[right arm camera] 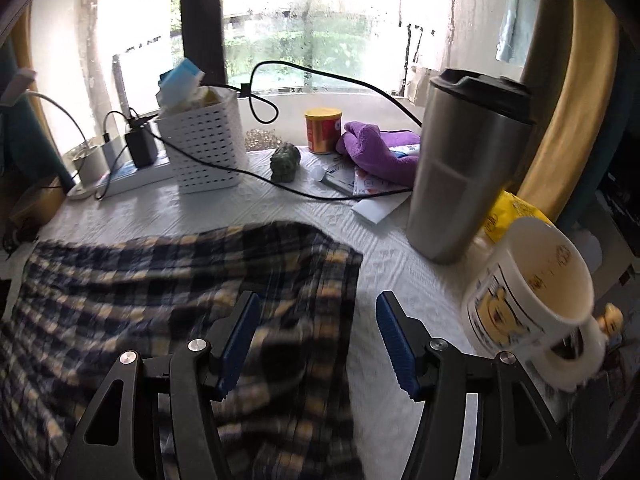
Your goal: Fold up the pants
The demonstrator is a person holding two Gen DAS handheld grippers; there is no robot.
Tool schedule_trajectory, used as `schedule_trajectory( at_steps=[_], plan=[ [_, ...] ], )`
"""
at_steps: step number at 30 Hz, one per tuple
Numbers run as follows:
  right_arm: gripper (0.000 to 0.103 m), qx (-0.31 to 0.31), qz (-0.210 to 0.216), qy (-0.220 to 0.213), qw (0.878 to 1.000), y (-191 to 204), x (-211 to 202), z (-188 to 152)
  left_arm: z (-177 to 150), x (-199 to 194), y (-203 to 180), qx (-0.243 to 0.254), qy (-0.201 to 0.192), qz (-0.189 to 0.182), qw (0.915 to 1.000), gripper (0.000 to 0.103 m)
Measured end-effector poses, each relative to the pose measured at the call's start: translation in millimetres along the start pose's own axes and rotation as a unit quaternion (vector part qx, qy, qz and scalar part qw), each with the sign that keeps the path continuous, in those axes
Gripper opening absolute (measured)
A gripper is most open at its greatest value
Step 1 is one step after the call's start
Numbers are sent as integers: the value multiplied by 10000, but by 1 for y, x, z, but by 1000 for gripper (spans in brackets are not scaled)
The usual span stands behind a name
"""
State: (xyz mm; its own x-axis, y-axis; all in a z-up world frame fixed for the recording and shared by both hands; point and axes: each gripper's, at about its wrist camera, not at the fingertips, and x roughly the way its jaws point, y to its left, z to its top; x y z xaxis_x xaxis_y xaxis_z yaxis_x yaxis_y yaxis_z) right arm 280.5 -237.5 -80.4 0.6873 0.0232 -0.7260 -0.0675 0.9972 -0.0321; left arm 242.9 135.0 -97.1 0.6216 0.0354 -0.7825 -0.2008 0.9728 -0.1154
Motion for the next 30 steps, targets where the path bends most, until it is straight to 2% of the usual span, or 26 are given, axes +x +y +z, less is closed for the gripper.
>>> schedule_trajectory(
  at_steps=[3, 7, 13, 19, 20, 21, 26, 28, 29, 30],
  plan=[
    [63, -11, 4, -6, 10000, -5, -15, -15, -19, -10, -7, -24, 97, -284, 9995, 46],
    [63, 31, -23, 21, 10000, -15, -31, -34, -41, -22, -22, 82, 202, -432, 9988, 46],
    [63, 80, 3, 118, 9999, -35, -52, -70, -72, -24, -37, 289, 434, -423, 9977, 46],
    [62, -174, 427, 110, 9989, -32, -77, -104, -97, -29, -45, 330, 448, -339, 9979, 47],
    [58, -272, 463, 106, 9985, -29, -80, -108, -100, -31, -45, 332, 428, -334, 9980, 47],
    [47, -384, 502, 118, 9979, -25, -83, -113, -104, -33, -45, 338, 413, -333, 9980, 47],
    [36, -650, 673, 249, 9953, -10, -88, -136, -115, -41, -44, 390, 367, -392, 9978, 62],
    [36, -648, 597, 270, 9957, -6, -90, -144, -121, -45, -44, 450, 347, -391, 9976, 63],
    [33, -651, 559, 232, 9960, -4, -93, -147, -124, -46, -44, 485, 339, -370, 9976, 63],
    [25, -644, 540, 205, 9962, -3, -97, -148, -127, -47, -44, 492, 343, -373, 9975, 63]
  ],
)
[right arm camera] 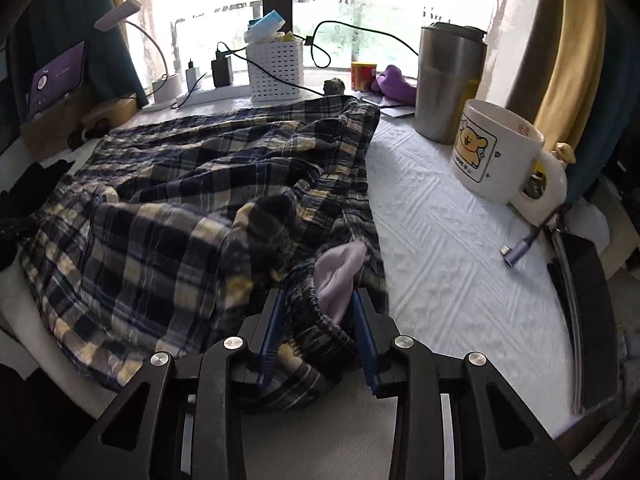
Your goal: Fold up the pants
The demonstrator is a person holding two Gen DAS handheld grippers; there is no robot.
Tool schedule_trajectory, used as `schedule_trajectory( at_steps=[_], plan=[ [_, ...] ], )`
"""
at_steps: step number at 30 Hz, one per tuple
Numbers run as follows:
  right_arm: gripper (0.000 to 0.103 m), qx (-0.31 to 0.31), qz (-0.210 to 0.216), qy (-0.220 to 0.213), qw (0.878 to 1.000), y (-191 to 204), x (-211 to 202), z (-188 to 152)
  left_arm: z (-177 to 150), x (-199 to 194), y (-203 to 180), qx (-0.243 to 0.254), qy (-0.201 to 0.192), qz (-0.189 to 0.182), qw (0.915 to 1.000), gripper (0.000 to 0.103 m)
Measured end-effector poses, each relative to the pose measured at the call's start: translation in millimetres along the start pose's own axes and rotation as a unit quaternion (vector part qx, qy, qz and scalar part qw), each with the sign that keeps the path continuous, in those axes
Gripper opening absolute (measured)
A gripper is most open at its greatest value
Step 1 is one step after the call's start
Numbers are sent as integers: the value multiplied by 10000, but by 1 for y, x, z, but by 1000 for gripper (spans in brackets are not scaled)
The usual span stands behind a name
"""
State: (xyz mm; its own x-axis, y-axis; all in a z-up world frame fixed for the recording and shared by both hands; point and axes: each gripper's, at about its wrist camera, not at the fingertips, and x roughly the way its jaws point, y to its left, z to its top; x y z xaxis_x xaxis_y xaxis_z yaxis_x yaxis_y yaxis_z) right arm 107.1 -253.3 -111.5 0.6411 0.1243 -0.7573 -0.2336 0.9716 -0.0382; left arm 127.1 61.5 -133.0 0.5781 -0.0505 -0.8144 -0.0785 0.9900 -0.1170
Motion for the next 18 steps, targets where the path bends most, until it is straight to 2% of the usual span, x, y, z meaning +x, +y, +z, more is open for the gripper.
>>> schedule_trajectory(
  at_steps=[3, 4, 6, 7, 8, 9, 14, 18],
  plan=[
    [11, -128, -180, 11, 9998, 8, -3, -7, -11, -2, 1, -22, -104, -115, 9999, 63],
    [10, -158, -264, 11, 9995, 10, -2, -9, -15, -1, 1, 25, -203, -114, 9997, 62],
    [7, -60, -369, -41, 9993, 12, -5, -14, -20, 2, 0, 34, -266, -18, 9996, 34],
    [7, 24, -459, -93, 9989, 12, -9, -14, -21, 0, -1, 75, -340, 32, 9994, 25],
    [7, 112, -549, -190, 9982, 11, -15, -13, -23, -1, -2, 114, -318, -27, 9994, 7],
    [6, 165, -596, -286, 9977, 9, -22, -11, -24, -5, -3, 131, -352, -89, 9993, 2],
    [6, 141, -881, -692, 9936, 7, -58, 7, -20, -53, 6, -39, -930, -451, 9946, 0],
    [6, 118, -1000, -801, 9917, 7, -74, 16, -19, -84, 7, -16, -1153, -671, 9911, 0]
  ],
)
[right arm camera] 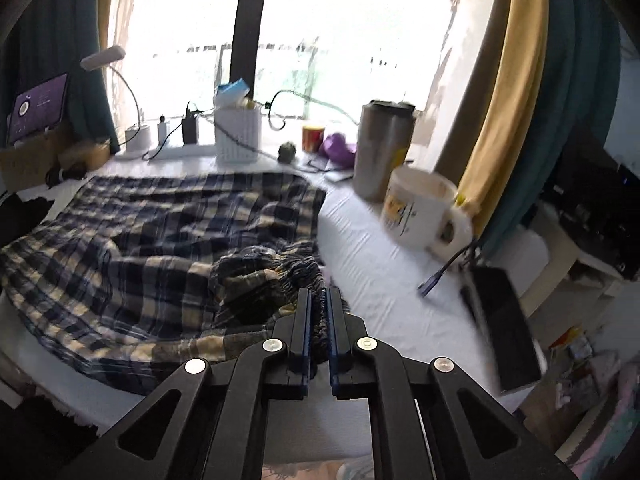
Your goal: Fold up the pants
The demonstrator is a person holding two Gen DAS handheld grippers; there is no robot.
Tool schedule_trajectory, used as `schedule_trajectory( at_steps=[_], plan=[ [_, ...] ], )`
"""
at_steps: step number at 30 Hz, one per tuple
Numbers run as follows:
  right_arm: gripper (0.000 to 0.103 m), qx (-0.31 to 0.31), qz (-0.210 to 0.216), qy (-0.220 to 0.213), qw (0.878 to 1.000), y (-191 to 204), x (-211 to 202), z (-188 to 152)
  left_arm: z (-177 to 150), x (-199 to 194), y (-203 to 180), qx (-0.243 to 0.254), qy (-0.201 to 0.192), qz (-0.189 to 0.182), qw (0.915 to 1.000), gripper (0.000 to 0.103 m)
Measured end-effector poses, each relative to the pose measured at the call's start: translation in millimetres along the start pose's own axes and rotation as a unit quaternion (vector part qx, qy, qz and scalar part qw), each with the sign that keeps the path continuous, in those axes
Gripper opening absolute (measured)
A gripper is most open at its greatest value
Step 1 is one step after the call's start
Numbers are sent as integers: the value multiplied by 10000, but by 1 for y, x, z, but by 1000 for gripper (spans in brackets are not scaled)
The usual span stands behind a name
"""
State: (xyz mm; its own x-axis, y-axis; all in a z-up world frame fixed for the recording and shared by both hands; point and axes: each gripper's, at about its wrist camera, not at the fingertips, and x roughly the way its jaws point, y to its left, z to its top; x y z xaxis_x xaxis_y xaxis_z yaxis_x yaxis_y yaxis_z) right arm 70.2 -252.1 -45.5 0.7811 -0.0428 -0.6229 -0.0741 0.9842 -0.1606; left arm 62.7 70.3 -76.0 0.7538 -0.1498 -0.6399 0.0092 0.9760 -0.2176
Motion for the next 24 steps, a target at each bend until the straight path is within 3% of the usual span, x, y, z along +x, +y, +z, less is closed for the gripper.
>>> schedule_trajectory(
  at_steps=[4, 10, 14, 19, 22, 24],
  plan=[
    [6, 89, -11, 181, 9998, -3, 8, -7, -9, -6, -1, 62, 215, 31, 9997, 0],
    [6, 414, -129, 891, 9951, -8, 58, -44, -50, 28, 21, -72, 1149, 550, 9918, 0],
    [8, 637, -106, 844, 9943, -18, 58, -47, -51, 20, 26, -192, 1048, 466, 9932, 0],
    [24, 581, -231, 731, 9954, -21, 48, -46, -31, 9, 21, 18, 557, 481, 9973, 0],
    [43, 543, -363, 636, 9958, -24, 38, -45, -29, 11, 10, 265, 525, 429, 9974, 1],
    [56, 495, -451, 541, 9963, -26, 30, -45, -27, 13, 5, 313, 504, 353, 9976, 10]
  ],
)
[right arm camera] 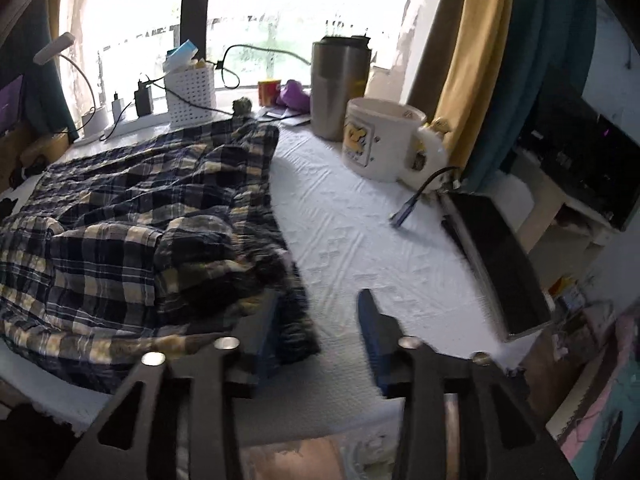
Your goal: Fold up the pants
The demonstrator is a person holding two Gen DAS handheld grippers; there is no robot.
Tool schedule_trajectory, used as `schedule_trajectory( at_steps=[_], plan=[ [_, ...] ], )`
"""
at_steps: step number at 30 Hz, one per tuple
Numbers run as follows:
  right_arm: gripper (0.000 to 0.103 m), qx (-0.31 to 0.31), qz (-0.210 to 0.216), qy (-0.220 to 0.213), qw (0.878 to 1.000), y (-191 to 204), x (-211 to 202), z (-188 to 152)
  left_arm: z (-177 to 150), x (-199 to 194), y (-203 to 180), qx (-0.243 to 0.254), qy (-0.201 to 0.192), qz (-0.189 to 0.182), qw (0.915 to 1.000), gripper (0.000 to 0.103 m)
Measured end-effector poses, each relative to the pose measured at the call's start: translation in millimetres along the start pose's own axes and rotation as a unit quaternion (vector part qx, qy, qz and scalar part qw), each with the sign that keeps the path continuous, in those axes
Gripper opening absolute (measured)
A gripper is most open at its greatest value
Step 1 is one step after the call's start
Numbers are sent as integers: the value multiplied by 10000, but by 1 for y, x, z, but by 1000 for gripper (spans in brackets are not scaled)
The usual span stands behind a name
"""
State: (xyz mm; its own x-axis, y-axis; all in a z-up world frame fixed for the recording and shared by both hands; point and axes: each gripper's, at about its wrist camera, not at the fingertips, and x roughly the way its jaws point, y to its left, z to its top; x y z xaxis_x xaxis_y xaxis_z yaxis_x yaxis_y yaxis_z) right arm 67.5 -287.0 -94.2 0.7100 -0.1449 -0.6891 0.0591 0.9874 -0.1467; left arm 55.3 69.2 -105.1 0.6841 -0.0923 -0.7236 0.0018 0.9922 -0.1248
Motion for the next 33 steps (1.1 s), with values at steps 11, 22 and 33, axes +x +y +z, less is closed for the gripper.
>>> schedule_trajectory(
  at_steps=[11, 22, 33],
  plan=[
    [57, -636, 669, -304, 9953, 34, -28, -5, 18, 19, -11, 89, -116, 1, 9999, 33],
    [57, -524, 722, -92, 9960, 31, -13, -11, 0, 49, 12, -383, 268, -69, 9989, 55],
    [57, -475, 756, 2, 9960, 30, -2, -16, -7, -3, -10, 22, 174, 225, 9996, 5]
  ],
)
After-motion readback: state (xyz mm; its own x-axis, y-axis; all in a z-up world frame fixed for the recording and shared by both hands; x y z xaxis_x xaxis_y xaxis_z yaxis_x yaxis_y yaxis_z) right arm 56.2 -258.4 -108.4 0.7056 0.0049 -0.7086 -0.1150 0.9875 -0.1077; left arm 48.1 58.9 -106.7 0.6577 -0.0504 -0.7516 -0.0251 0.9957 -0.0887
